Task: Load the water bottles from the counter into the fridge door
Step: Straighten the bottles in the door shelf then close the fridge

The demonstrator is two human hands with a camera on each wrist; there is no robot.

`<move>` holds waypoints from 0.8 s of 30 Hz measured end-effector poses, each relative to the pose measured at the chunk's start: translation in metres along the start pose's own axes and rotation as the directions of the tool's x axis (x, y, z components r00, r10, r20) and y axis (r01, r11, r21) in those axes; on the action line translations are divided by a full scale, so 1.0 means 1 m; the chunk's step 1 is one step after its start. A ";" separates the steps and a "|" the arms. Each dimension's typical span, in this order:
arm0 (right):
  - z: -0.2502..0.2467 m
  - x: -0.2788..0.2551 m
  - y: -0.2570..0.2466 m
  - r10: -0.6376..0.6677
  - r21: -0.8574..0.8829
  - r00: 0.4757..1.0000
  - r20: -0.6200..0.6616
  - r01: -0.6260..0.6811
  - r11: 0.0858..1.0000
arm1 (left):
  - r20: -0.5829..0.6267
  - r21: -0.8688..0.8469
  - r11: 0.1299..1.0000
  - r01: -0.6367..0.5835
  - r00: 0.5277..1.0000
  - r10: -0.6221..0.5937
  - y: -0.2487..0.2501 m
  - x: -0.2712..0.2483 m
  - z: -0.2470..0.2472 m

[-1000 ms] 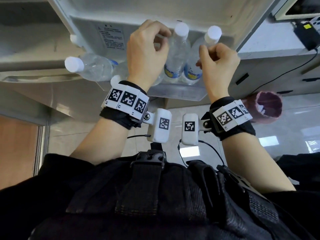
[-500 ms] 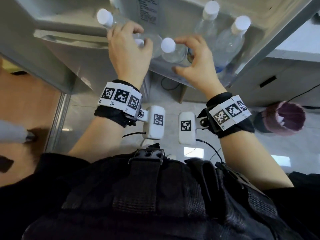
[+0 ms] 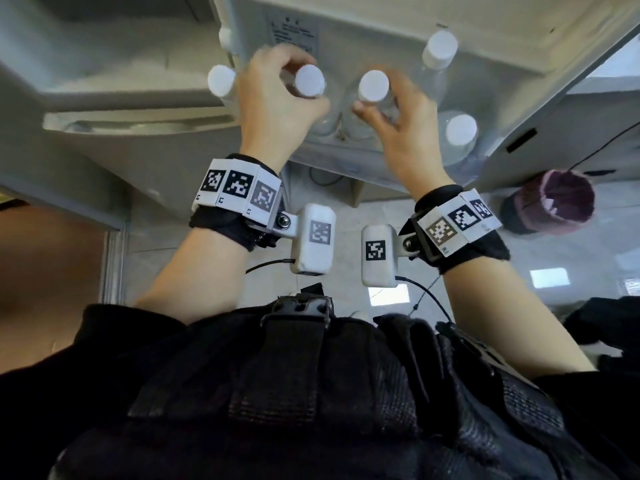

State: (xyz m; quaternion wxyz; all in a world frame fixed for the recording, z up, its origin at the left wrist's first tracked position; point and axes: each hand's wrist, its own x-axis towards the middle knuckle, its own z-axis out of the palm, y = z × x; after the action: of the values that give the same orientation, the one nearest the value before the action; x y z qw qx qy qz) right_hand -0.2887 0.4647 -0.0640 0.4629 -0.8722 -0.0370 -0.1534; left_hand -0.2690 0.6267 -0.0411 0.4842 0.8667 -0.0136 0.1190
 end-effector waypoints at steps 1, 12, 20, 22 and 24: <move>0.001 0.003 -0.001 0.025 -0.014 1.000 -0.016 -0.025 1.000 | 0.006 -0.024 1.000 -0.011 1.000 0.011 0.002 0.006 0.000; 0.000 0.035 -0.022 0.187 -0.160 0.959 -0.211 -0.223 0.962 | 0.016 -0.142 0.987 -0.069 0.997 0.072 -0.002 0.050 0.008; 0.018 0.020 -0.030 -0.028 -0.059 0.831 -0.556 -0.006 0.998 | -0.246 0.134 0.962 -0.238 0.932 0.265 -0.019 0.038 -0.020; 0.026 0.014 -0.031 -0.077 -0.092 0.805 -0.588 0.028 0.995 | -0.339 0.180 0.961 -0.212 0.903 0.263 -0.031 0.029 -0.026; 0.035 0.009 -0.033 -0.099 -0.113 0.825 -0.556 0.043 0.993 | -0.338 0.166 0.971 -0.170 0.915 0.218 -0.045 0.021 -0.029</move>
State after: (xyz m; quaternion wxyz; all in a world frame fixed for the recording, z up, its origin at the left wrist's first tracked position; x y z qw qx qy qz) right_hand -0.2781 0.5113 -0.0538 0.4051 -0.8080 0.0755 -0.4211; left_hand -0.2483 0.6765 -0.0594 0.4053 0.8558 -0.0044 0.3213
